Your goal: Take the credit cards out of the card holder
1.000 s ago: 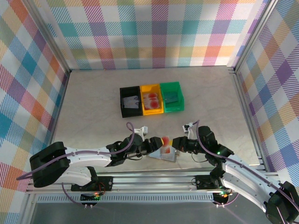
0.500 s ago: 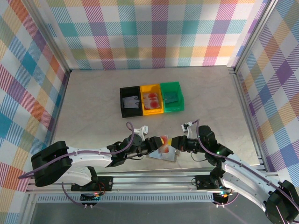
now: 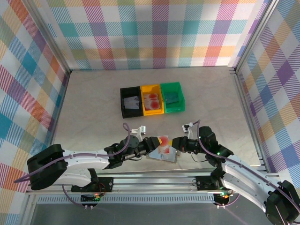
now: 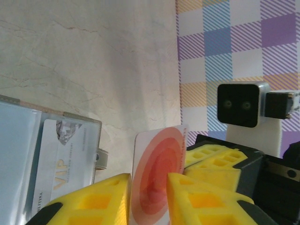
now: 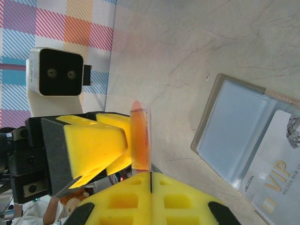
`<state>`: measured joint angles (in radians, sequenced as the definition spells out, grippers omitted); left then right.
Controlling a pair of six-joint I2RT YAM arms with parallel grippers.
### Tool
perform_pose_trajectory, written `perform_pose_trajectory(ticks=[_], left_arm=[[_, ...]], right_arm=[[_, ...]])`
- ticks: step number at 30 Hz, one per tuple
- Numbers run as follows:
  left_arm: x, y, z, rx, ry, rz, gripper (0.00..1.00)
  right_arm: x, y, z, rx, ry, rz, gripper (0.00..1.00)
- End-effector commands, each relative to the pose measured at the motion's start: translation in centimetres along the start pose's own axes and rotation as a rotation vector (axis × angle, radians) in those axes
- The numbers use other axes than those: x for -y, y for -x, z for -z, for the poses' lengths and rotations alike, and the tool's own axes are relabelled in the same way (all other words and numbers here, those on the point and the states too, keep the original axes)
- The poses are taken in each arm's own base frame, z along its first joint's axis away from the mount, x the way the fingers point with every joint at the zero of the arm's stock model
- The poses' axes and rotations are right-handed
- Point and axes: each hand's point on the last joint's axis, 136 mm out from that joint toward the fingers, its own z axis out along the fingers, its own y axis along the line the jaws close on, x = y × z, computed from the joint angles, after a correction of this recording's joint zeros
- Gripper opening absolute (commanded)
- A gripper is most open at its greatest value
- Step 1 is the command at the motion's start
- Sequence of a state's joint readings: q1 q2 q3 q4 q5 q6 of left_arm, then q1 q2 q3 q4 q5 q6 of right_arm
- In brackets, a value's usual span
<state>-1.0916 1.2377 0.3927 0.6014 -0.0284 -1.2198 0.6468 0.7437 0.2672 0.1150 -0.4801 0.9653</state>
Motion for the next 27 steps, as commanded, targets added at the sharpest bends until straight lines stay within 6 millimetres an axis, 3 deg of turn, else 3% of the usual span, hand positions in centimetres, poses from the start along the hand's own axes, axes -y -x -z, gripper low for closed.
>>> perform_pose_trajectory(ticks=[1,12,19,27], left_arm=[[1.56,0.34,0.59,0.021,-0.058,0.01,0.23],[1.88,0.47,0.84,0.026,-0.066,0.018,0.13],[1.75,0.51,0.85,0.028,-0.063,0.023,0.01],[1.08,0.67,1.06,0.031,-0.034,0.016,0.0]], right_arm=[[-0.23,-0.23,-0.1,-0.012,0.024,0.002,0.0],[-0.45,-0.2,-0.25,-0.02,0.032,0.005,0.0],[-0.42,-0.25,-0.24,-0.021,0.032,0.006,0.0],[-0.32,-0.22,0.18,-0.013,0.005,0.021,0.0]])
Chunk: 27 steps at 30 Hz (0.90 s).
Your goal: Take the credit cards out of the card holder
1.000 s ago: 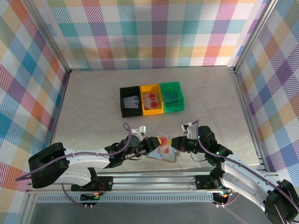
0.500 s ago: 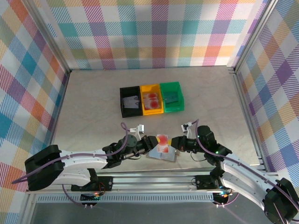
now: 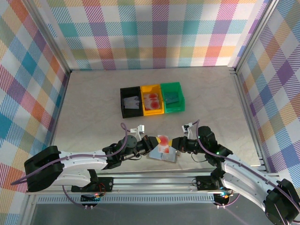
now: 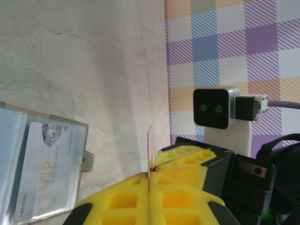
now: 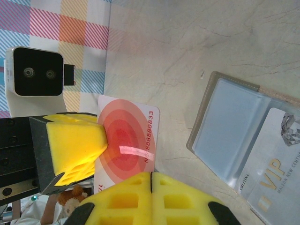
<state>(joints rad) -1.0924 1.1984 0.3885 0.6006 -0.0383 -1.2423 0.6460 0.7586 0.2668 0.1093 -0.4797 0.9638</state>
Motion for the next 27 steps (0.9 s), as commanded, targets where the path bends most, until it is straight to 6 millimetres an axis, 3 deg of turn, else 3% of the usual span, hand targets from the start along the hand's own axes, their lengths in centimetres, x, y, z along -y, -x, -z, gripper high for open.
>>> perform_pose_trajectory(ticks=[1,3,5,8,13,19,27], left_arm=[[0.2,0.4,0.5,0.011,-0.004,-0.011,0.0],[0.5,0.6,0.7,-0.003,-0.021,-0.024,0.0],[0.7,0.7,0.8,-0.022,-0.032,-0.033,0.0],[1.1,1.0,0.7,-0.063,-0.068,-0.036,0.0],[2.0,1.1,1.1,-0.111,-0.157,-0.039,0.0],[4.6,0.1,1.4,-0.183,-0.277,-0.068,0.0],[4.2,-1.0,0.7,-0.254,-0.264,-0.095,0.0]], right_arm=[[-0.8,-0.1,0.5,-0.004,0.016,0.036,0.08],[-1.1,-0.3,0.7,-0.007,0.027,0.049,0.34],[-1.2,-0.5,0.8,-0.013,0.04,0.056,0.54],[-1.8,-0.8,1.0,-0.015,0.08,0.078,0.66],[-2.2,-0.9,1.5,0.024,0.141,0.123,0.67],[-2.9,-1.2,2.2,0.062,0.215,0.166,0.62],[-4.4,-1.4,2.7,0.044,0.256,0.198,0.58]])
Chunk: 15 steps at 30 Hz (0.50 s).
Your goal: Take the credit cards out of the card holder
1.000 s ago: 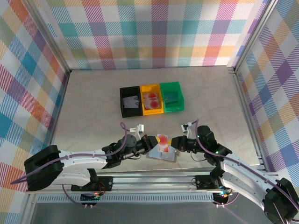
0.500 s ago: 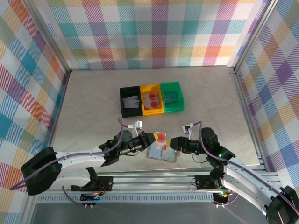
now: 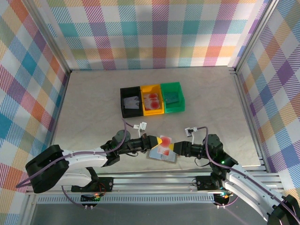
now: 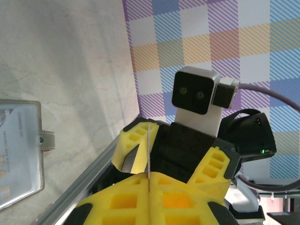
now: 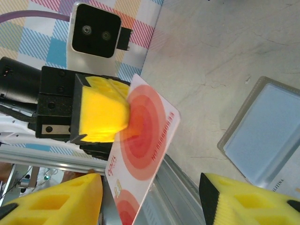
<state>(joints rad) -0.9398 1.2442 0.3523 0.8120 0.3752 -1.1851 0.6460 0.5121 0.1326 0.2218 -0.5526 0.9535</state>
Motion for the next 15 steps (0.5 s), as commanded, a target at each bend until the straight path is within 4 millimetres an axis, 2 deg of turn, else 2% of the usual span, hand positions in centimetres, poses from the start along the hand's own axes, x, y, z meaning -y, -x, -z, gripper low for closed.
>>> perform_pose_trajectory(ticks=[1,9,12,15], left_arm=[[1.8,-0.2,-0.3,-0.046,-0.056,-0.063,0.0],[0.6,-2.1,0.6,-0.293,0.05,-0.175,0.0],[0.8,-3.6,1.5,-0.42,0.084,-0.222,0.0],[1.3,-4.1,1.6,-0.453,0.08,-0.214,0.0]], right_arm=[[-2.1,0.5,0.3,-0.002,0.048,0.056,0.58],[-1.1,0.3,0.6,-0.071,-0.093,0.09,0.57],[-1.3,0.1,0.4,-0.103,-0.095,0.117,0.56],[-1.6,0.1,0.3,-0.128,-0.09,0.146,0.55]])
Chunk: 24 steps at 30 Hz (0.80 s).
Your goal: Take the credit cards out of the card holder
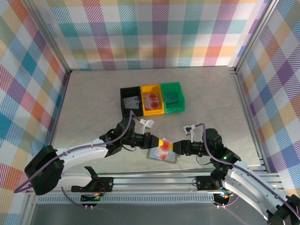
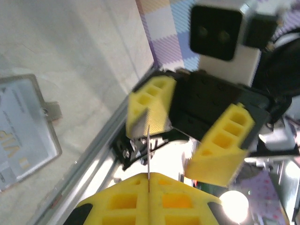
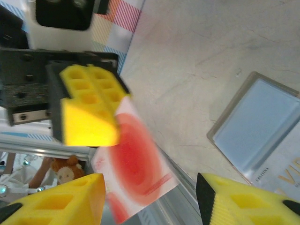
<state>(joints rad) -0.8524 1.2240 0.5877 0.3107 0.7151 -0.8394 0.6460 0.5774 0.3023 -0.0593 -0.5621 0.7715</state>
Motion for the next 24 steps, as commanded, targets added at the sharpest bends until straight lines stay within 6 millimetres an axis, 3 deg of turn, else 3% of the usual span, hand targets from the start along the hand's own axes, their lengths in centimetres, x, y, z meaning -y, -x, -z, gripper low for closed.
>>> perform_pose_trajectory(ticks=[1,8,11,15,24], left_arm=[[0.5,-2.9,0.6,-0.159,0.003,-0.021,0.0],[0.3,-5.9,3.0,-0.314,0.198,-0.021,0.0],[1.1,-6.2,3.3,-0.379,0.2,-0.042,0.0],[2.4,-6.2,4.1,-0.446,0.212,-0.122,0.0],[2.2,-5.9,3.1,-0.487,0.152,-0.142,0.0]], right_arm=[[-1.0,0.1,0.2,-0.038,0.003,0.083,0.55],[-2.7,-0.5,0.7,-0.084,0.066,0.149,0.55],[-4.4,-1.3,0.6,-0.145,0.175,0.172,0.56],[-5.0,-1.8,0.2,-0.192,0.244,0.173,0.55],[-7.3,-2.5,0.1,-0.243,0.357,0.245,0.5]])
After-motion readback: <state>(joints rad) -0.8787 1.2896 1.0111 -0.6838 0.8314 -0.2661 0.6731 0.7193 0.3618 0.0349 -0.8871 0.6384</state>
